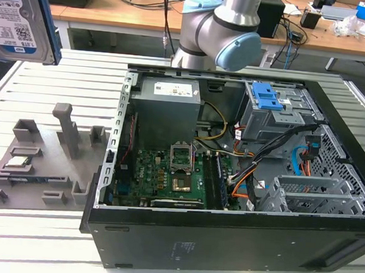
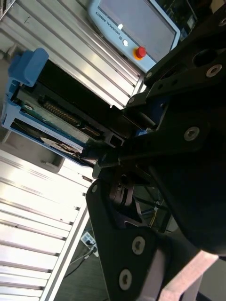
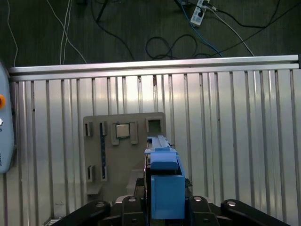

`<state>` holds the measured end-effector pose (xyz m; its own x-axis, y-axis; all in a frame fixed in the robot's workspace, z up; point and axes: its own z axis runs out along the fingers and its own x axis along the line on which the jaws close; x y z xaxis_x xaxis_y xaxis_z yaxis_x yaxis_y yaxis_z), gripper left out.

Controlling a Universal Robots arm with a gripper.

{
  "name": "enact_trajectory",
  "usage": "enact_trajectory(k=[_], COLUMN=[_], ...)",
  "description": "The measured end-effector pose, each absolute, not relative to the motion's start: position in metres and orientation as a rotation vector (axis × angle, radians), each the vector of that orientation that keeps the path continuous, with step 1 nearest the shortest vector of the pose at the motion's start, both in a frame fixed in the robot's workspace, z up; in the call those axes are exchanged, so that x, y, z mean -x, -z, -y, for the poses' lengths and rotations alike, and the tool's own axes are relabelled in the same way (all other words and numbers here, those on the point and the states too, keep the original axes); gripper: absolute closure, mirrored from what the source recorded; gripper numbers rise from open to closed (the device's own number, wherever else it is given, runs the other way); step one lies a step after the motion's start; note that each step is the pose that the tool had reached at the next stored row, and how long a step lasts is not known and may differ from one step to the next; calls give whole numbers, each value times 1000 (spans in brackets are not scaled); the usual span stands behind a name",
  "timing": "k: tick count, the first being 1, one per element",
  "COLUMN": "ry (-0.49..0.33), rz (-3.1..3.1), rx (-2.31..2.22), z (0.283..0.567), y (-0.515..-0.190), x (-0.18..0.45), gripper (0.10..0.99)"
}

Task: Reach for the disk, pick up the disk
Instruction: 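Pick up the disk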

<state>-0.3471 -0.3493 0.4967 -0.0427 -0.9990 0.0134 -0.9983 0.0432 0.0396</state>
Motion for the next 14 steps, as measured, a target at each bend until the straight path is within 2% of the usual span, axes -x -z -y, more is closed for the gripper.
enact_trajectory(k=[14], ry=[27], rz=[2240], rx=[-2146], z=[349], y=[-497], x=[289], gripper=[722])
